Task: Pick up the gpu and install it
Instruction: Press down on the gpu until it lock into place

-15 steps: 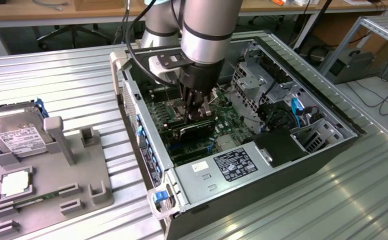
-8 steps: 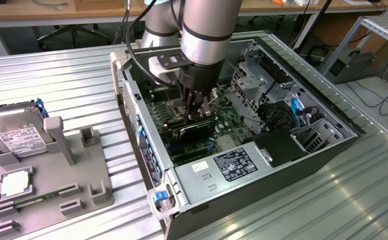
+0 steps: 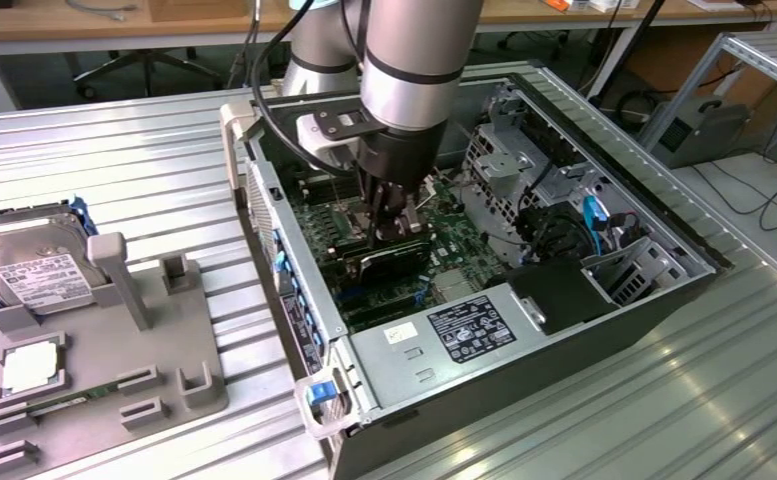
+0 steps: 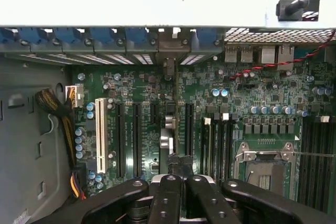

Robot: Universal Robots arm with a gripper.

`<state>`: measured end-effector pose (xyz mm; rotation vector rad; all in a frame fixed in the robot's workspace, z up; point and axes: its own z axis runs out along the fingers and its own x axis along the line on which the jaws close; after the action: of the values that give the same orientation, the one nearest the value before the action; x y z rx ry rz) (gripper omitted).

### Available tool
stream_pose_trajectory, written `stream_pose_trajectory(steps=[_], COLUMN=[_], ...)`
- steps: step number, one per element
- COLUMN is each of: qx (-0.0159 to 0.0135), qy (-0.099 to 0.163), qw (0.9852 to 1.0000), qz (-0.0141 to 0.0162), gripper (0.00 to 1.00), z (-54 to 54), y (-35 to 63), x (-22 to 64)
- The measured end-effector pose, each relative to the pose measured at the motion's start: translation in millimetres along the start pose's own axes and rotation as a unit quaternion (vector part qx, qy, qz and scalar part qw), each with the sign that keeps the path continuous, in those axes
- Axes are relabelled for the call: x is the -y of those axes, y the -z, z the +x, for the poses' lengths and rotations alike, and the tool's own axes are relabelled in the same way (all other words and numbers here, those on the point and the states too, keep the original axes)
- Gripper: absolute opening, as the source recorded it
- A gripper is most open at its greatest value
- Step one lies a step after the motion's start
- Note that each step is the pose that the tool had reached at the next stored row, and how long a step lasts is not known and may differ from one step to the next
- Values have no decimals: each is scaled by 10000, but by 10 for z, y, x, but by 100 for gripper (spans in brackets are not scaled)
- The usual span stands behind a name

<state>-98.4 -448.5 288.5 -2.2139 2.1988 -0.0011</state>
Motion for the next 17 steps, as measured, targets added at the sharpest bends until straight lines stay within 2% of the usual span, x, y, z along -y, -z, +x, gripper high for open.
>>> stream_pose_trajectory(steps=[13,17], qx=[0,-1], qy=[1,0], qw=[10000,10000], qz=[0,-1], gripper=[11,11], z=[-36,-42], y=[-32,-70], x=[-9,-11])
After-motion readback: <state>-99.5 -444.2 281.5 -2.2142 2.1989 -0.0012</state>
